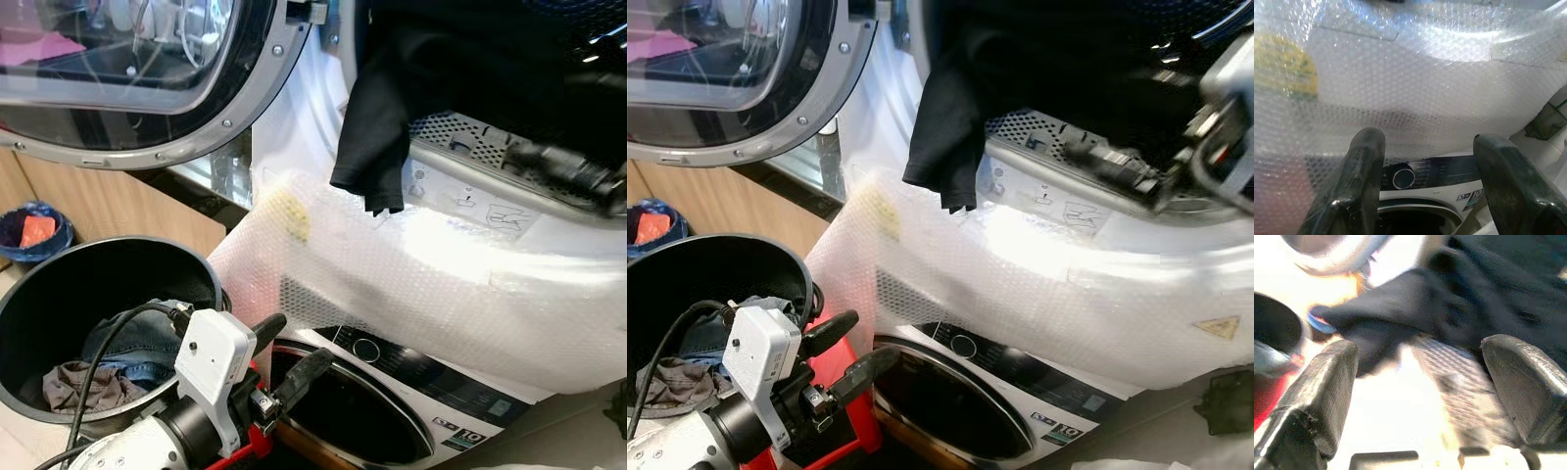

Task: Clothes washing

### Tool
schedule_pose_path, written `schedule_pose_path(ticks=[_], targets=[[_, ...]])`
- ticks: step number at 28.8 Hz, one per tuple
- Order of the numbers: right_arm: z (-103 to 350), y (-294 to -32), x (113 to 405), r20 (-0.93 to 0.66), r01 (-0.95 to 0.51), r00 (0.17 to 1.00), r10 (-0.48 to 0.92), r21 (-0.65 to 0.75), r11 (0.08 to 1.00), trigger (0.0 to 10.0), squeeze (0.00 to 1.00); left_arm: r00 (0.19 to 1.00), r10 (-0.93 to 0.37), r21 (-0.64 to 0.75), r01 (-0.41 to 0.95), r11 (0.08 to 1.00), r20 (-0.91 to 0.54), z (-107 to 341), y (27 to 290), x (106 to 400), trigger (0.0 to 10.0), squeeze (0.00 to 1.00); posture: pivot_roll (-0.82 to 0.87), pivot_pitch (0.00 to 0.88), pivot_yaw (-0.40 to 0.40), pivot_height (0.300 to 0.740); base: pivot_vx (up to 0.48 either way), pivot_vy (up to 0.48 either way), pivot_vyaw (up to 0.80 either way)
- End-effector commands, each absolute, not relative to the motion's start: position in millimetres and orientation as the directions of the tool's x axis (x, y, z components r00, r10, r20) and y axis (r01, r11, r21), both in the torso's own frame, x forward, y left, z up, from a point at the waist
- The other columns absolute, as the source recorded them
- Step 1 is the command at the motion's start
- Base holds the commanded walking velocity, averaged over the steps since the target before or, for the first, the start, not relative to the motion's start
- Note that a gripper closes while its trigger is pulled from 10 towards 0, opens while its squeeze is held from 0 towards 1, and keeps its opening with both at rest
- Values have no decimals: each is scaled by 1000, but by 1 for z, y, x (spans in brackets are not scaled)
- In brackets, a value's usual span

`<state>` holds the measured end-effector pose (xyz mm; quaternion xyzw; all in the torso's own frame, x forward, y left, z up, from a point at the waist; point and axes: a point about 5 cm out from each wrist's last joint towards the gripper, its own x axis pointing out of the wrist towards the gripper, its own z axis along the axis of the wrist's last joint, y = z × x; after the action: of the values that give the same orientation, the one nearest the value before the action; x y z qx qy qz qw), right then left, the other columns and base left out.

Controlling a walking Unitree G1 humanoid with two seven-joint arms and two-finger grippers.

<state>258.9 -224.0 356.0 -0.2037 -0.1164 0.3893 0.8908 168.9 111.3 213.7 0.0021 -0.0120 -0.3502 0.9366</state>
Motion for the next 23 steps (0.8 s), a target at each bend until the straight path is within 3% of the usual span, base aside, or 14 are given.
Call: schedule_pose_path(ticks=[1, 8, 9, 17, 23], targets=[[357, -216, 249, 83, -642, 655, 751, -464, 611, 10000, 0, 747, -665, 11, 665, 747, 14, 213, 111, 169, 10000, 0, 89, 94, -164, 740, 0, 0, 0], [327, -169, 257, 190, -657, 666, 722, -308, 688, 10000, 0, 745, -667, 22, 666, 745, 15, 214, 112, 170, 10000, 0, 101, 86, -163, 740, 0, 0, 0], [321, -160, 260, 202, -622, 704, 681, -288, 728, 10000, 0, 745, -667, 24, 666, 745, 16, 214, 112, 170, 10000, 0, 101, 80, -161, 740, 0, 0, 0], [294, -141, 272, 213, -491, 829, 517, -165, 855, 10000, 0, 736, -677, 20, 677, 736, 24, 214, 103, 168, 10000, 0, 111, 86, -159, 740, 0, 0, 0], [276, -127, 269, 182, -471, 856, 485, -115, 875, 10000, 0, 741, -671, 28, 670, 741, 24, 214, 101, 167, 10000, 0, 119, 89, -156, 740, 0, 0, 0]])
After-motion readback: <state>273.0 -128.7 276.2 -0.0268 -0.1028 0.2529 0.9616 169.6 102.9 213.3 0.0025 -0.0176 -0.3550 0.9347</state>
